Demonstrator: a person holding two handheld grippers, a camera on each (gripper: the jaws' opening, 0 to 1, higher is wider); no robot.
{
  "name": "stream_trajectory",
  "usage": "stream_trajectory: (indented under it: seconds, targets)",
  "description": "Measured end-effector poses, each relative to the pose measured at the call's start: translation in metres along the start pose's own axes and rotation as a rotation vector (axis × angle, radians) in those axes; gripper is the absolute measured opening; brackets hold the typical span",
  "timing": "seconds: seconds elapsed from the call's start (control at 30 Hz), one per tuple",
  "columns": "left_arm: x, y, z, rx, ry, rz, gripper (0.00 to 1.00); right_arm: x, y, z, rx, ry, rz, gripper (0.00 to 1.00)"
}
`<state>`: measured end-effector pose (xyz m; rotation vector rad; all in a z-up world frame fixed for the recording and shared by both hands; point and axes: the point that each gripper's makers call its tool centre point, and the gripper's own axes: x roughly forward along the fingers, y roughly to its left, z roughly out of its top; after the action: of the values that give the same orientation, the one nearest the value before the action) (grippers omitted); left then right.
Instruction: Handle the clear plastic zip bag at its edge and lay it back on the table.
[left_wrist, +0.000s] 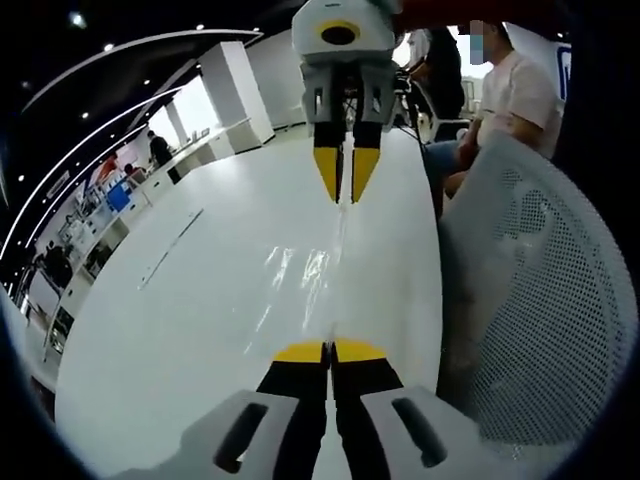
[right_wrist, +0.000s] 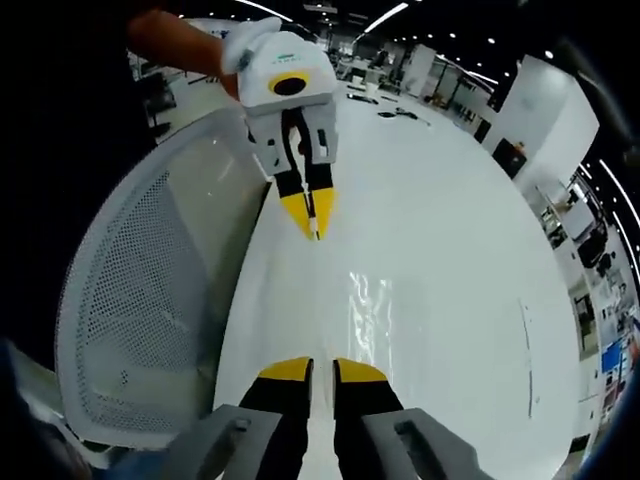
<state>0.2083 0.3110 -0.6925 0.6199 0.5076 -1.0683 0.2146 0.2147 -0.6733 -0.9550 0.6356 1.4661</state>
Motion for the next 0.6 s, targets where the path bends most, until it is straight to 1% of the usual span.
stream_trajectory:
  seconds: [0.2,0.6]
  targets:
    - [0.001,-0.001,0.001,0.013,0.0,-0.013,0.0,0.005,0.0,0.01,0.001,-0.019,-0.001,0.08]
    - [0.003,-0.004,0.002,0.022,0.003,-0.03,0.0,0.019,0.002,0.034,-0.007,-0.058,0.004,0.07]
